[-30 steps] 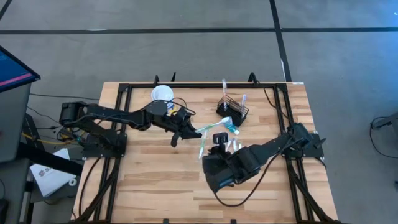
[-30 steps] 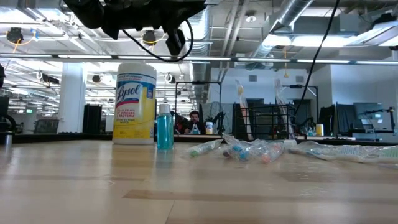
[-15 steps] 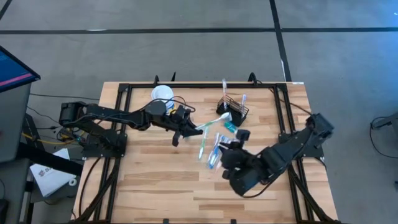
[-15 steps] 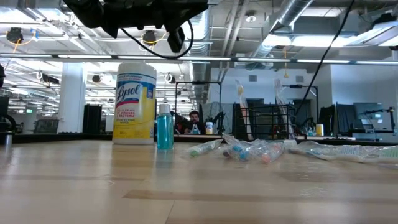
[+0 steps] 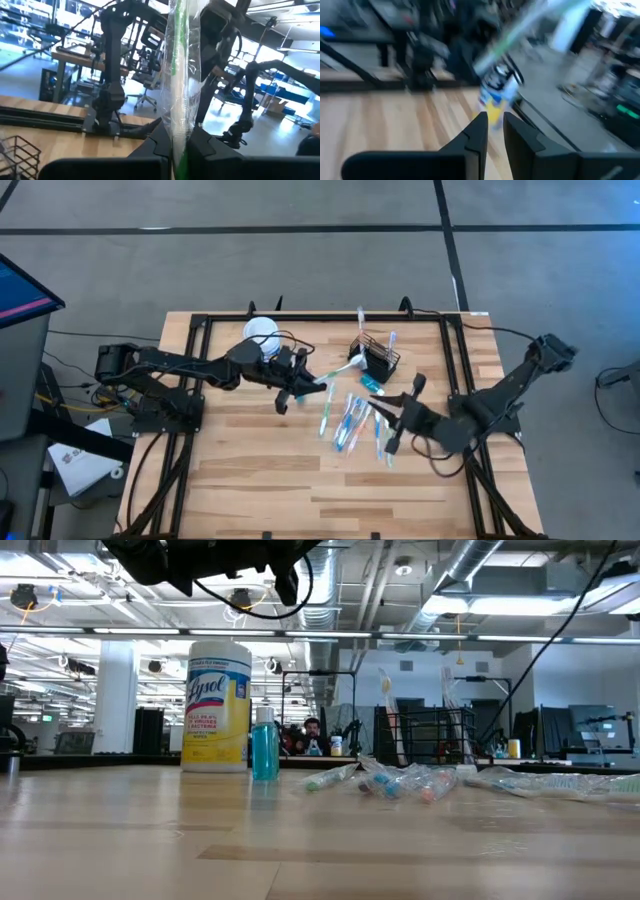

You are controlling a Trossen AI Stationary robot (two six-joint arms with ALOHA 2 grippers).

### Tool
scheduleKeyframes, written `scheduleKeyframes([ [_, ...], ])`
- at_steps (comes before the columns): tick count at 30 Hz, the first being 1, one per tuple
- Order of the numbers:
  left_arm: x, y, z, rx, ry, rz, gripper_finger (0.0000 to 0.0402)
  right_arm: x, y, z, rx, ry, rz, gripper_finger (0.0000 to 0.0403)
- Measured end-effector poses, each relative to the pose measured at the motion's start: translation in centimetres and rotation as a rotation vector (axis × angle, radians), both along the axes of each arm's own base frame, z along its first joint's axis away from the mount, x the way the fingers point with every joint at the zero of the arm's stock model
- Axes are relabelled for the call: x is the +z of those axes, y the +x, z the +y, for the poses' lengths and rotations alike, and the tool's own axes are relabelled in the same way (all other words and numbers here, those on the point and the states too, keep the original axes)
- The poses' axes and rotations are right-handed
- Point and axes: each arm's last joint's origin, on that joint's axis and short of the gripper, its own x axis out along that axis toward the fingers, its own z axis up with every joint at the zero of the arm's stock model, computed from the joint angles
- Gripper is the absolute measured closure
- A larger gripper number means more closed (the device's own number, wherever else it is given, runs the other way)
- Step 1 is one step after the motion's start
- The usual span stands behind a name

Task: Pick & Place toothbrushing station
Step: Put the right green toothbrush into the black wire organizer

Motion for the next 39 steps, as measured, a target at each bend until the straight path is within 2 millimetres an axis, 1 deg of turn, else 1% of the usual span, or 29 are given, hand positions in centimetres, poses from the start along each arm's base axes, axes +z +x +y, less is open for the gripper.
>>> scheduleKeyframes([
  [6, 0.6, 0.0, -0.6, 0.004, 0.054, -0.075, 0.0393, 0.2, -0.5, -2.5, 0.235, 0.022, -0.267, 0.0351],
  [10, 0.7, 0.0, -1.0, 0.009, 0.085, -0.098, 0.0393, -0.7, -0.2, -4.2, 0.329, 0.017, -0.352, 0.0351],
  [16, 0.8, 0.0, -1.7, 0.043, 0.119, -0.119, 0.0393, -1.4, 1.3, -6.1, 0.381, 0.022, -0.361, 0.0351],
  [19, 0.9, 0.0, -2.0, 0.051, 0.134, -0.125, 0.0393, -1.6, 1.8, -6.7, 0.42, 0.013, -0.363, 0.0346],
  [23, 0.9, 0.0, -2.4, 0.055, 0.145, -0.13, 0.0393, -1.3, 2.0, -7.3, 0.456, 0.006, -0.391, 0.0331],
  [28, 0.8, 0.1, -2.5, 0.081, 0.147, -0.131, 0.0392, -1.0, 2.1, -8.1, 0.425, 0.001, -0.429, 0.0306],
  [34, -0.3, 0.9, -2.4, 0.111, 0.153, -0.119, 0.0392, -0.8, 2.3, -8.8, 0.432, -0.008, -0.444, 0.0284],
  [39, -1.1, 1.7, -2.4, 0.121, 0.151, -0.17, 0.0392, -0.7, 2.3, -9.1, 0.432, -0.011, -0.454, 0.0276],
])
